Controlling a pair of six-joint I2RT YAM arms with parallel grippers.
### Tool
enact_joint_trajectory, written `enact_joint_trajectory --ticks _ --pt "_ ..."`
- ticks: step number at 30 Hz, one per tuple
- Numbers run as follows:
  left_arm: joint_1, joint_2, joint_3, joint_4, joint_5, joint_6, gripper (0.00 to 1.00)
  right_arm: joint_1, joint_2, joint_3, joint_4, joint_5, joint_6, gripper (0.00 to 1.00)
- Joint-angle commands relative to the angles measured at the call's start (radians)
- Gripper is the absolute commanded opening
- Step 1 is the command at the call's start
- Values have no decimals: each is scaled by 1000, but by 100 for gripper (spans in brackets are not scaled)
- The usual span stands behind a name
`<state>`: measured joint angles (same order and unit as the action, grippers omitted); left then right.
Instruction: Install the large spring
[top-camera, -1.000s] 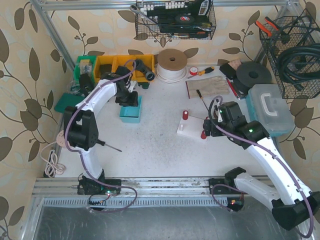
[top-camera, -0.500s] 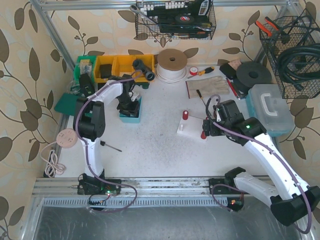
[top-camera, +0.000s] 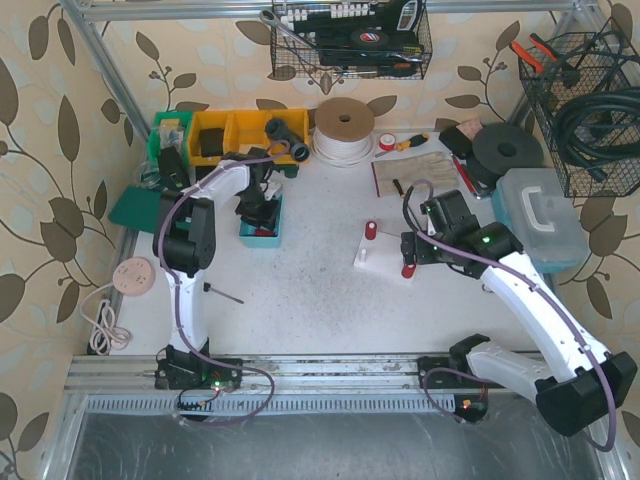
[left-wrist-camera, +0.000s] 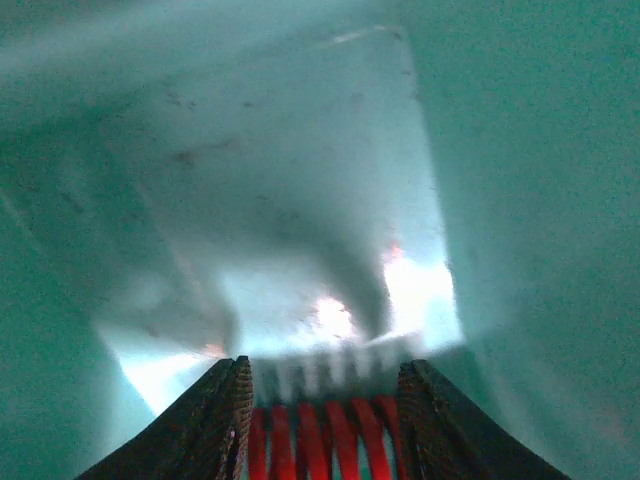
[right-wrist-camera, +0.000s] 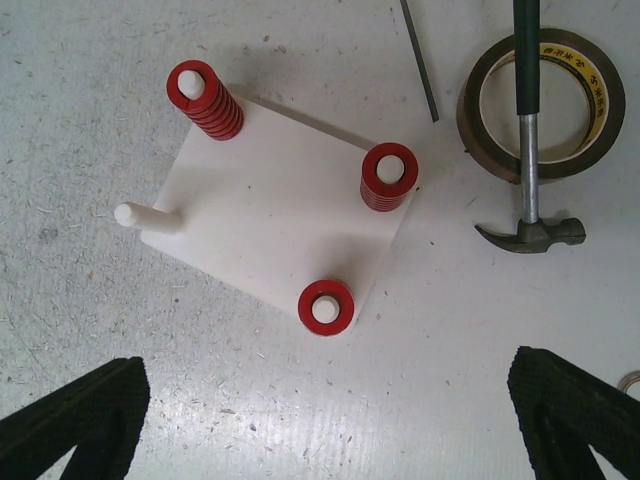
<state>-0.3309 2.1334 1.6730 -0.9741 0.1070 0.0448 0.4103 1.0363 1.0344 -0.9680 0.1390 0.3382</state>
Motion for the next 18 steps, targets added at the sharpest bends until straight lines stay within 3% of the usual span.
enact_joint_trajectory --ticks 1,7,18 --pt "4 -20 89 -10 -108 27 45 3 23 31 -3 11 -6 96" --pt "4 -109 142 -18 -96 -16 46 3 54 31 5 -15 -10 96" --pt "3 -175 -73 -50 109 -71 45 3 95 75 7 -10 -24 96"
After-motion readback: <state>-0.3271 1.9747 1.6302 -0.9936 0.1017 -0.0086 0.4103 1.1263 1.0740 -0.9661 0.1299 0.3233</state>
